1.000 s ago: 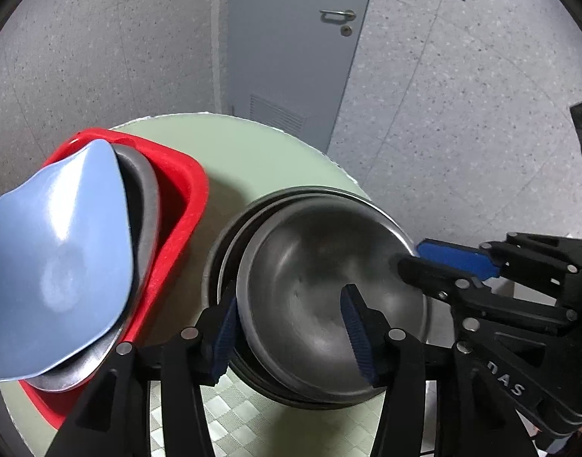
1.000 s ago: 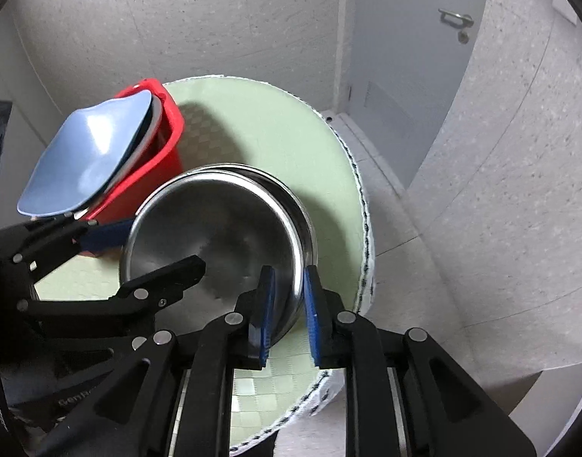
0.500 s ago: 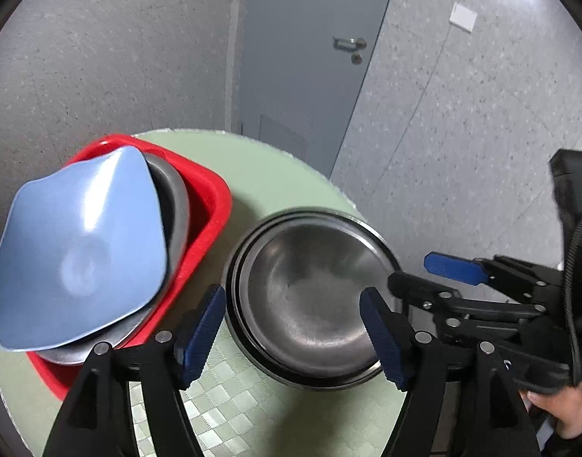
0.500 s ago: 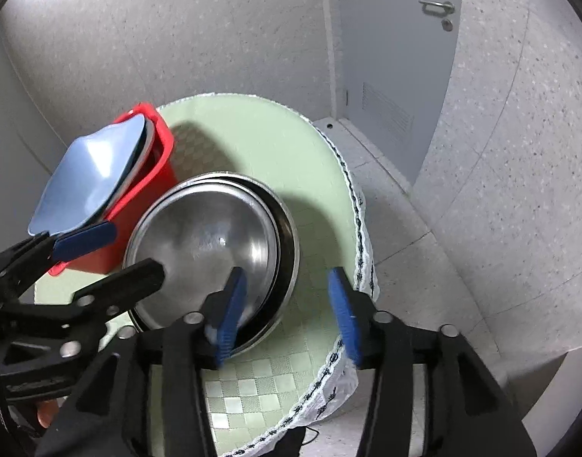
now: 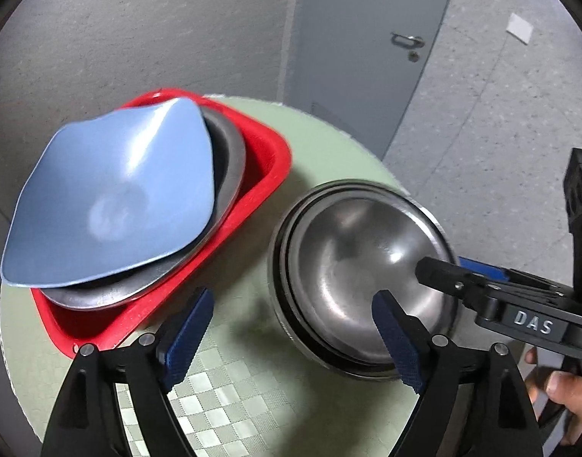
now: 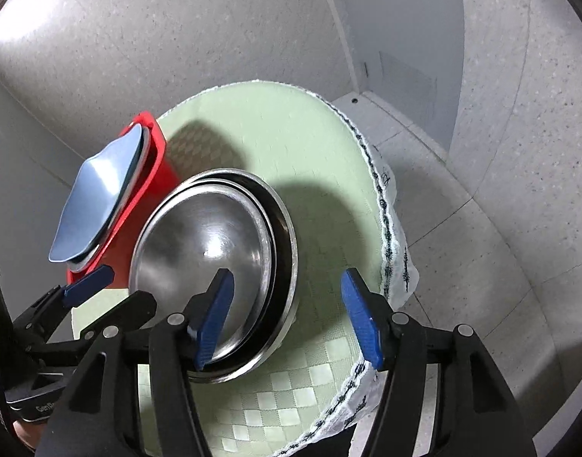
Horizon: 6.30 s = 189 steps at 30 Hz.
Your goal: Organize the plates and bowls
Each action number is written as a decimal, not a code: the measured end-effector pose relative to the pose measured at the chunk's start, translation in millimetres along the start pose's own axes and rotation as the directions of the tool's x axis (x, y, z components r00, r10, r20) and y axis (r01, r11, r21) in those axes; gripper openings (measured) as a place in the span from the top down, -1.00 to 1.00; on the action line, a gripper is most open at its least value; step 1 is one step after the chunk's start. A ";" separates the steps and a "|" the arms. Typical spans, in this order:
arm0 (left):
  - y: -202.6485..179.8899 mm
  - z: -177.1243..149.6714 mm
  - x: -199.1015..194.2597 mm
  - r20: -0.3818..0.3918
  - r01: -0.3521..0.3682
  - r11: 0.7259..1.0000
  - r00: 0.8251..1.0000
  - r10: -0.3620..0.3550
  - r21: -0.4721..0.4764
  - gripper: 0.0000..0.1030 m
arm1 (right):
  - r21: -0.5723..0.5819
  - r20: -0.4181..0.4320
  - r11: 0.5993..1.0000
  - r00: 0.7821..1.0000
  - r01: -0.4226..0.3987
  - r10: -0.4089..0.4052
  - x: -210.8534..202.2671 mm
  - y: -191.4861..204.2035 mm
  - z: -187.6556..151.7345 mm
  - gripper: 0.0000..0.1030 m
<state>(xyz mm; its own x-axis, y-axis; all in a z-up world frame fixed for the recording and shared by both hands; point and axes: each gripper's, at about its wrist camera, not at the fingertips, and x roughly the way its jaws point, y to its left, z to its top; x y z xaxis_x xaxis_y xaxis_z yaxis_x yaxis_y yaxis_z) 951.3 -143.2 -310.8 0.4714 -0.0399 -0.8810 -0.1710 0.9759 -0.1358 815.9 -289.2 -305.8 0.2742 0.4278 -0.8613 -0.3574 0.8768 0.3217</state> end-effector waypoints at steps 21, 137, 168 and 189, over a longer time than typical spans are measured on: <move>8.9 11.1 29.1 -0.079 0.139 0.990 0.987 -0.140 -0.023 0.22 | 0.112 -0.053 0.978 0.982 -0.174 0.181 28.3 -19.2 -4.8 0.28; 212.8 -664.9 -700.1 0.635 -0.036 0.982 0.767 -0.091 0.184 -0.99 | 0.015 0.686 0.935 0.677 0.353 -0.266 -411.9 423.8 -582.1 -1.00; 166.7 -746.2 -774.6 0.697 -0.015 0.973 0.701 -0.154 0.230 -0.99 | 0.055 0.757 0.902 0.571 0.429 -0.318 -503.3 380.7 -668.8 -1.00; 158.7 -732.2 -763.9 0.696 -0.031 0.973 0.703 -0.142 0.229 -0.99 | 0.050 0.753 0.913 0.585 0.405 -0.301 -501.6 372.3 -662.3 -1.00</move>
<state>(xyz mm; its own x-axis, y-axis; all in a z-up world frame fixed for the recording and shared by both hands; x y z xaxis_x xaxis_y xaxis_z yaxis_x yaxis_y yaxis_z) -69.4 -115.1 8.8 0.9584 -0.0172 -0.2848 0.0176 0.9998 -0.0012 -46.0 -322.8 -14.5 0.9404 0.1521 -0.3041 -0.1709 0.9846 -0.0359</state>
